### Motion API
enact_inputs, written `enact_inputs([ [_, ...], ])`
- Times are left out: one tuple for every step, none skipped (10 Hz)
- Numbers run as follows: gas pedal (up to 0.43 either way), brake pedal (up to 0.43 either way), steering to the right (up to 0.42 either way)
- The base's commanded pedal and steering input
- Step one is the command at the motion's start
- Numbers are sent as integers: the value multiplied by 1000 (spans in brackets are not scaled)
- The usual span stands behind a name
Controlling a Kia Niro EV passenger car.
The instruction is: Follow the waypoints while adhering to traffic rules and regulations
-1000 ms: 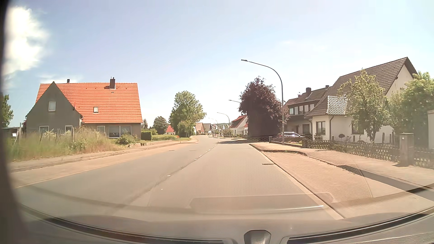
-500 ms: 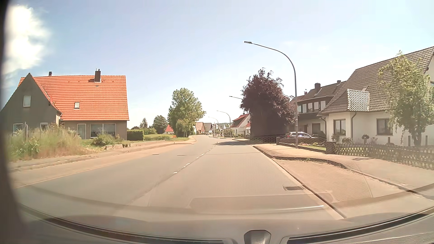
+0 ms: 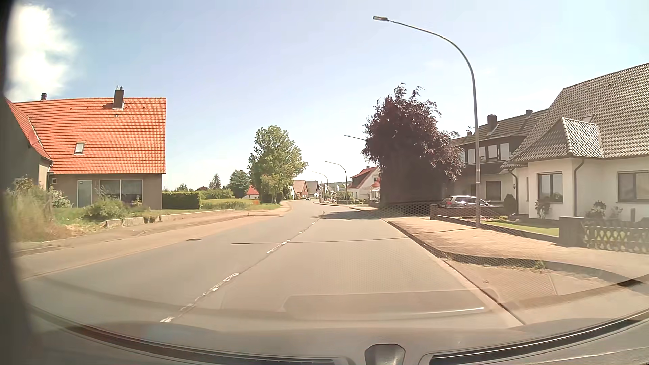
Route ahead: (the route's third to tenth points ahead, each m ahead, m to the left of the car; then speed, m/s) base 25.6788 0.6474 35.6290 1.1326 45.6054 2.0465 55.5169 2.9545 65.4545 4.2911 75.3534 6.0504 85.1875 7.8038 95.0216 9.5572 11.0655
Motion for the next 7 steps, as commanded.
enact_inputs([
  [87, 6, -4],
  [87, 6, -4],
  [87, 6, -4],
  [87, 6, -4],
  [87, 6, -4],
  [87, 6, -6],
  [79, 6, -8],
])
